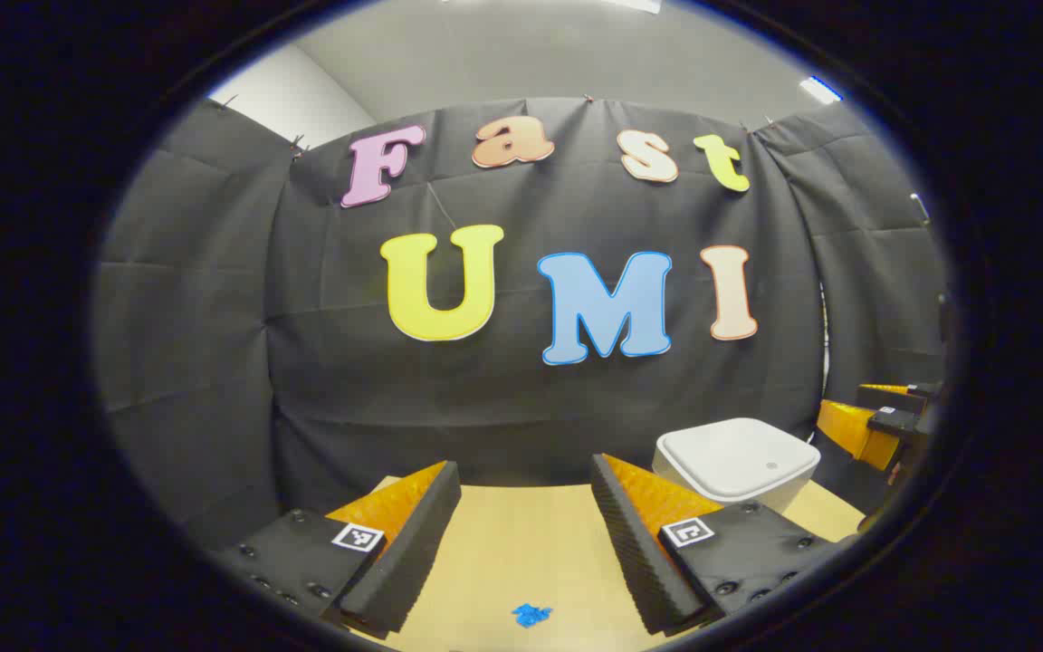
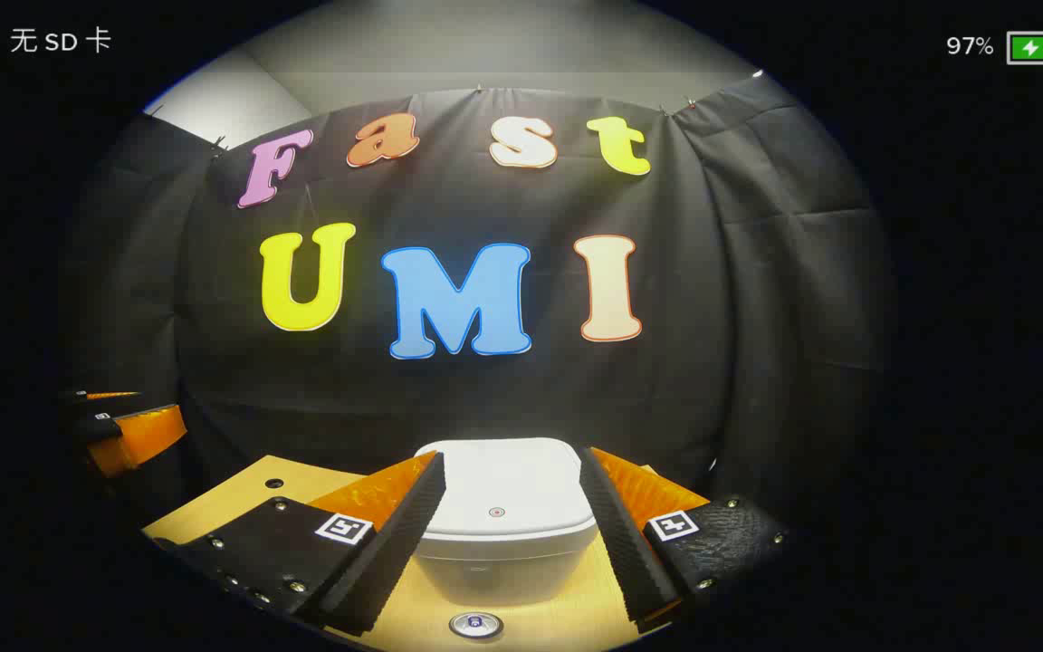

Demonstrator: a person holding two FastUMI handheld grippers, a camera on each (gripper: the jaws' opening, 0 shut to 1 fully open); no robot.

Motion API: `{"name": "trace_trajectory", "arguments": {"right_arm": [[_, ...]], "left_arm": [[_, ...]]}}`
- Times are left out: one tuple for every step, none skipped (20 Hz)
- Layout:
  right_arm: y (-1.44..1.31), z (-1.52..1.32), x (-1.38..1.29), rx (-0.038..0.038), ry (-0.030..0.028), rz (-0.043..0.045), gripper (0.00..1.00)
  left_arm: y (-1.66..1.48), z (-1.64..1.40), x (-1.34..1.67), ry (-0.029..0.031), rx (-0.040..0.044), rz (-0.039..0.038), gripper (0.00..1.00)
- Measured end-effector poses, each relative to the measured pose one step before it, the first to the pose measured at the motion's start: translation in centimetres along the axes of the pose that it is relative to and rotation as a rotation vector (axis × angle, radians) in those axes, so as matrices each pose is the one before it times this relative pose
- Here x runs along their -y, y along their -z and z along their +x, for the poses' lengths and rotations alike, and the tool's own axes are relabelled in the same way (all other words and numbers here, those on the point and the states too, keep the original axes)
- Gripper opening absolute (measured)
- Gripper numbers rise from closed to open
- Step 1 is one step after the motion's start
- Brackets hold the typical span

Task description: Press the lid of the desktop garbage bin to open it, pick up the crumpled paper on the desktop and throw it into the bin, then pick up the pop can on the desktop and drop it into the bin, and finally close the garbage bin lid.

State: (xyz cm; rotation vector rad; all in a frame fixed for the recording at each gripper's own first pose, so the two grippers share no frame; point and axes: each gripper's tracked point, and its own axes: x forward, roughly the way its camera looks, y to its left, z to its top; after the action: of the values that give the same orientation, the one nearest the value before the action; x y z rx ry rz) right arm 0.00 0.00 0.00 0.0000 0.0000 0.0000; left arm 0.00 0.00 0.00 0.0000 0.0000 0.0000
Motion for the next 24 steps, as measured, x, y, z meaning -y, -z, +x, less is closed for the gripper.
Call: {"name": "trace_trajectory", "arguments": {"right_arm": [[0.008, 0.368, 0.183, -0.00387, 0.00265, -0.00223, 0.95], [0.070, 0.322, 0.194, -0.00206, 0.00368, -0.00084, 0.96], [0.018, 0.292, 0.107, 0.00008, 0.00104, -0.00038, 0.95], [0.080, 0.264, 0.163, 0.00224, 0.00386, -0.00257, 1.00], [0.043, 0.274, 0.195, -0.00419, 0.00454, -0.00005, 1.00], [-0.131, 0.325, 0.139, 0.00784, 0.00180, 0.00593, 0.95], [-0.434, 0.298, 0.346, 0.01423, 0.01142, 0.00335, 0.95], [-0.076, 0.270, 0.250, 0.00610, 0.00839, 0.00188, 1.00], [-0.128, 0.184, -0.084, -0.00164, 0.00103, 0.00205, 1.00], [0.056, 0.284, 0.002, 0.00099, 0.00066, 0.00154, 0.95], [-0.168, 0.253, 0.032, 0.00388, 0.00114, 0.00025, 1.00], [-0.031, 0.143, 0.168, 0.00241, 0.00606, -0.00078, 0.95], [0.097, 0.335, -0.032, -0.00295, -0.00194, -0.00054, 0.94], [0.100, 0.004, -0.119, -0.00186, -0.00136, -0.00069, 0.94], [0.018, 0.024, 0.004, -0.00212, 0.00223, -0.00213, 0.94], [0.205, 0.141, 0.127, -0.00257, -0.00035, -0.00258, 0.94], [0.071, 0.048, 0.119, -0.00379, 0.00360, -0.00263, 0.94], [0.107, -0.039, -0.057, -0.00354, 0.00232, -0.00268, 0.91], [0.042, 0.088, -0.037, -0.00280, 0.00022, -0.00164, 0.89], [0.138, 0.015, -0.005, -0.00123, 0.00069, -0.00183, 0.82], [-0.021, -0.099, -0.143, -0.00188, -0.00492, -0.00053, 0.77], [0.263, 0.145, 0.020, -0.00508, 0.00139, -0.00029, 0.77], [0.046, -0.003, 0.188, -0.00465, 0.01134, 0.00145, 0.82], [0.170, -0.011, -0.028, -0.00529, -0.00214, 0.00481, 0.60]], "left_arm": [[-0.050, 0.337, 0.632, 0.01374, -0.00152, 0.00192, 0.96], [0.048, 0.330, 0.567, 0.01391, -0.00165, 0.00549, 0.96], [-0.019, 0.252, 0.323, 0.00315, -0.00054, 0.00677, 0.96], [-0.076, 0.233, 0.266, 0.00485, 0.00231, 0.00282, 0.95], [-0.027, 0.175, 0.313, 0.00427, -0.00232, 0.00175, 0.95], [0.036, 0.354, 0.382, 0.00739, 0.00287, -0.00180, 0.95], [-0.051, 0.281, 0.559, 0.01051, 0.00605, -0.00832, 0.96], [-0.037, 0.381, 0.580, 0.01301, -0.00395, -0.00830, 0.96], [0.105, 0.362, 0.542, 0.00903, -0.00335, -0.00126, 0.96], [-0.061, 0.293, 0.319, 0.00729, 0.00156, 0.00449, 0.95], [-0.056, 0.293, 0.419, 0.00487, 0.00085, 0.00573, 0.96], [-0.206, 0.356, 0.325, 0.00520, -0.00011, 0.00320, 0.96], [0.051, 0.183, 0.168, 0.00473, 0.00021, 0.00078, 0.96], [-0.004, 0.310, 0.122, 0.00263, -0.00090, 0.00019, 0.96], [0.018, 0.138, 0.006, 0.00214, -0.00168, -0.00080, 0.96], [0.186, 0.089, 0.071, -0.00024, -0.00212, -0.00202, 0.96], [0.178, 0.031, -0.027, 0.00076, -0.00245, -0.00118, 0.96], [-0.017, 0.020, -0.146, -0.00116, -0.00031, -0.00197, 0.95], [0.003, 0.060, -0.052, -0.00202, 0.00022, -0.00107, 0.96], [-0.037, -0.015, -0.070, -0.00460, 0.00066, 0.00021, 0.96], [-0.089, 0.019, -0.113, -0.00287, 0.00125, 0.00021, 0.96], [0.143, -0.227, -0.033, -0.00142, 0.00083, 0.00018, 0.96], [0.080, -0.071, -0.035, -0.00069, -0.00066, 0.00045, 0.96], [-0.088, -0.050, -0.107, -0.00283, 0.00032, -0.00038, 0.96]]}}
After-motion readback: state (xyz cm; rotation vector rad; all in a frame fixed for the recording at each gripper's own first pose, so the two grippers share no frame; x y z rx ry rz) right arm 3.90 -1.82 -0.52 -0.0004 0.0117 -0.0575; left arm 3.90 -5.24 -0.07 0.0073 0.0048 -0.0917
